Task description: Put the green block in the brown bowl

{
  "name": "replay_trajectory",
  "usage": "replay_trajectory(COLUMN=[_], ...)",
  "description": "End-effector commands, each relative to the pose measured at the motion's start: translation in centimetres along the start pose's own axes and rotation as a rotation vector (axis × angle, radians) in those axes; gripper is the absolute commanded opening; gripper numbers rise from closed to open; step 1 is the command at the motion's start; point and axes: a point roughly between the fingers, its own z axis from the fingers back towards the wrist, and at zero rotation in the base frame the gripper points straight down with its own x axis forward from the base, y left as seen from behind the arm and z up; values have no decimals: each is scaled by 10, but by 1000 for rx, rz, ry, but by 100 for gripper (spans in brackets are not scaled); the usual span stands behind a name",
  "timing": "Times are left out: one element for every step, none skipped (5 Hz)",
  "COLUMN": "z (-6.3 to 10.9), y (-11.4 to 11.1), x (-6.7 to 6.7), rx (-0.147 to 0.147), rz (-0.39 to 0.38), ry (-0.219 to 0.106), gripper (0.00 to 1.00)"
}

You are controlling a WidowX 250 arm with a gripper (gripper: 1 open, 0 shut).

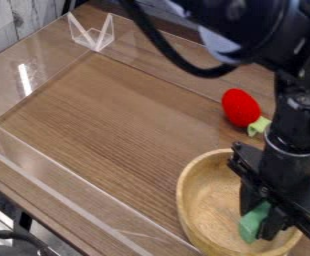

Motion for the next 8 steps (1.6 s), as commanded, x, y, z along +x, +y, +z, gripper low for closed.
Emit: replay_trajectory(z=[7,6,11,14,11,9,6,5], y=[-6,-6,-8,-9,-5,0,0,1], x=[5,3,-1,-6,-4,-1,-5,-7], rx=[-5,1,7,11,15,18,19,19], rz=[-42,-71,-38,-11,-38,-63,-108,-147], ry=[-43,-48,-57,-62,-63,-62,-58,-58], gripper=[0,0,0,0,0,0,0,0])
